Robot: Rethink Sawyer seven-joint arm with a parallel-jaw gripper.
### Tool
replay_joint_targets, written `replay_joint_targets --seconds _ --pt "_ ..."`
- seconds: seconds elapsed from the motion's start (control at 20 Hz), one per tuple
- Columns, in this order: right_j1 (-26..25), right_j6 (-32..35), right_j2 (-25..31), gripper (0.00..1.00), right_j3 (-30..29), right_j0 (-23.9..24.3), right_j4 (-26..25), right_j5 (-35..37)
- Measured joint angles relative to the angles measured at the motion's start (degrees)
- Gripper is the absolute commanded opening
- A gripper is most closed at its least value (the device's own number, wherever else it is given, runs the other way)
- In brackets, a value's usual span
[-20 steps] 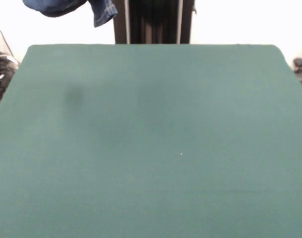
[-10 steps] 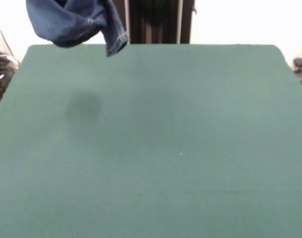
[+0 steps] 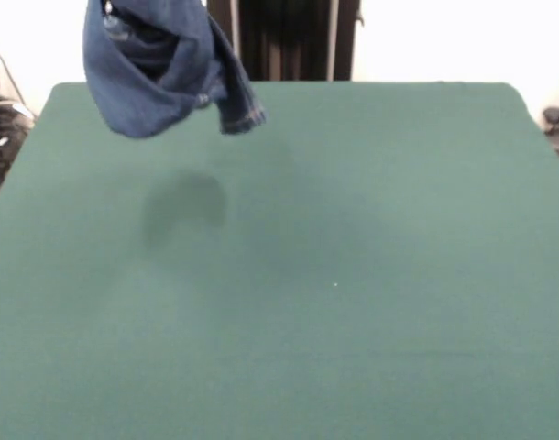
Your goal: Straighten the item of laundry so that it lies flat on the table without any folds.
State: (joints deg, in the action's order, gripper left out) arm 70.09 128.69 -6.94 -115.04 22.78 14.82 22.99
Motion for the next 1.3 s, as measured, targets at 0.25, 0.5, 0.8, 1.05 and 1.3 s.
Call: replay_joint_targets --seconds 0.25,0.5,0.8,1.05,1.3 --pt "1.2 0.0 18.6 0.0 -6.8 13.5 0.5 -15.4" --pt "1.5 0.4 29.1 0.0 -8.5 20.8 -2.4 -21.9" --pt "2.4 4.6 43.5 0.0 -8.7 30.7 -8.4 -28.8" --pt "2.8 11.2 51.0 0.0 -8.7 34.6 -11.2 -34.1" --pt "4.1 16.5 55.0 0.0 -8.7 35.0 -13.3 -39.0"
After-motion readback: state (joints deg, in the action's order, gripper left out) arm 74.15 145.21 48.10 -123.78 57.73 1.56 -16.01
